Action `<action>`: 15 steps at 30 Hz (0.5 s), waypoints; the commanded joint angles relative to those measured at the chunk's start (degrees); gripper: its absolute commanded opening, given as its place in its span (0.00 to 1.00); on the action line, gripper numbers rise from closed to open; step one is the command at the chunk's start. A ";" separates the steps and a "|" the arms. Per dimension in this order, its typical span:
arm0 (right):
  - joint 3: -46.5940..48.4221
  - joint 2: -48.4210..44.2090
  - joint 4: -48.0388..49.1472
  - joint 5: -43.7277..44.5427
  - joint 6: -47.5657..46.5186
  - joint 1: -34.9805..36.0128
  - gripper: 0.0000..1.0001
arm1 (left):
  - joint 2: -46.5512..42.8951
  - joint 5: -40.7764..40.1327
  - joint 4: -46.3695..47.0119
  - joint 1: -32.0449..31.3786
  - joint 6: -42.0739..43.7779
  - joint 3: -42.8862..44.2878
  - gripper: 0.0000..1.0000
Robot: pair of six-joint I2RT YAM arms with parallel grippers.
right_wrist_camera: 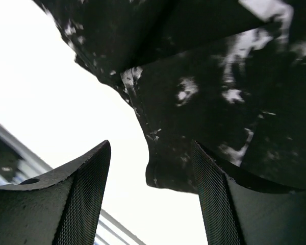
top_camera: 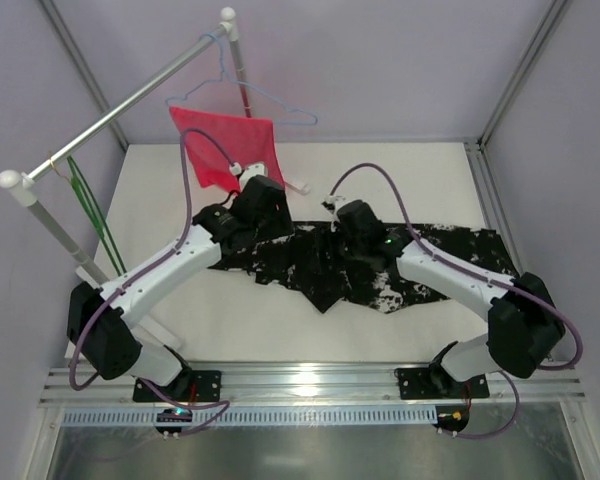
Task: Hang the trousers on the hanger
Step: Fold the trousers
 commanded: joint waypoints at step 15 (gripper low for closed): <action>2.87 19.85 -0.42 28.17 -6.28 20.51 0.61 | 1.20 16.08 -1.59 15.50 -1.92 -11.30 0.65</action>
